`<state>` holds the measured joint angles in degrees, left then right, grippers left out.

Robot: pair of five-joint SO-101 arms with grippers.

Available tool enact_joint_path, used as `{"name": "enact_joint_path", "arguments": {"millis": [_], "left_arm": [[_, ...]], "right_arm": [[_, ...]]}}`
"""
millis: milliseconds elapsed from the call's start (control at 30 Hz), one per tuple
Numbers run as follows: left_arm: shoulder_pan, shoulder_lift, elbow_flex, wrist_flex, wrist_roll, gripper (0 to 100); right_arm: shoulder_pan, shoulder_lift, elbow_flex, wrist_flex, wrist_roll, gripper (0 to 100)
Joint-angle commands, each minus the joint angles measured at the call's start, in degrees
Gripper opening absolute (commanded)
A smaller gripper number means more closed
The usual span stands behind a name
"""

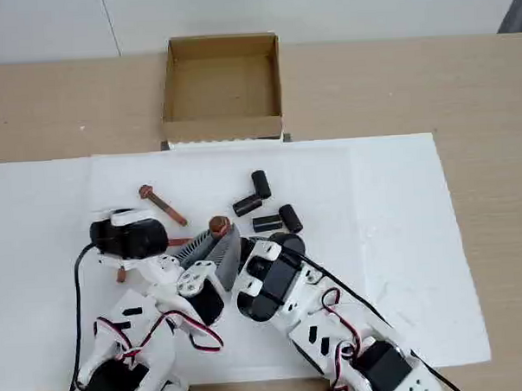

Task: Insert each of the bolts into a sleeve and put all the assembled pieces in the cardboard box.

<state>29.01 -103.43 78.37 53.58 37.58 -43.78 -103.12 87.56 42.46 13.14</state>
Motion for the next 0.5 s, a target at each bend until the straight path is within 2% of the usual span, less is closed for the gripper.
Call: {"name": "enact_joint_path", "arguments": {"millis": [0, 267, 467], "left_arm": [[0.9, -0.6, 0.5, 2.0, 0.4, 1], [0.9, -0.6, 0.6, 3.6, 0.3, 2], [0.9, -0.5, 0.6, 3.7, -3.3, 23]], "right_arm": [[0.0, -0.7, -2.9, -3.2, 0.8, 0.4], [0.0, -0.7, -2.8, -3.6, 3.4, 0.4], [0.0, -0.7, -2.5, -3.6, 3.3, 0.4]]}}
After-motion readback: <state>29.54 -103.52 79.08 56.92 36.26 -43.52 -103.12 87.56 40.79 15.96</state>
